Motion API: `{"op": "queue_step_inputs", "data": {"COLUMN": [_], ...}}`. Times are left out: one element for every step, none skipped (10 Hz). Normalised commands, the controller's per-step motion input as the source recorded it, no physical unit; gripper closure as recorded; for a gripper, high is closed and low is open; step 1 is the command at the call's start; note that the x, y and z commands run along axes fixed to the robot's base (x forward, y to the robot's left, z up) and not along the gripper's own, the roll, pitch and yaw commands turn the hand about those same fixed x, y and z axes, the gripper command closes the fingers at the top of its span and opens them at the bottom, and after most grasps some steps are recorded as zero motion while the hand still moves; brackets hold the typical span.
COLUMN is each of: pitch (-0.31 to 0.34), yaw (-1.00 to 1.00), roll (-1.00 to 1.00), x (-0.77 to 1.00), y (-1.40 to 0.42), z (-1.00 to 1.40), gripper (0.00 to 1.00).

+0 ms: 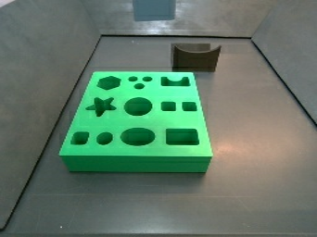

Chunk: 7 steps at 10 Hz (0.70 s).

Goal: Insert the rectangle object.

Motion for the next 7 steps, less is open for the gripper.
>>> {"op": "queue_step_inputs", "data": {"pitch": [-0.114, -0.079, -0.121, -0.101, -0.021, 0.000, -0.017], "yaw": [0.07, 0.04, 0.00, 0.00, -0.04, -0.03, -0.19], "roll": [0.22, 0.21, 0.20, 0.17, 0.15, 0.10, 0.12], "x": [-0.16, -0.02, 0.08, 0.40, 0.82, 0.98, 0.92], "y": [-0.54, -0.83, -0.90, -0.77, -0.50, -0.28, -0.13], "z": [-0.88, -0.94, -0.85, -0.87, -0.93, -1.00, -0.97], "gripper": [1.00, 1.00, 1.00, 1.00, 1.00, 1.00, 1.00]}}
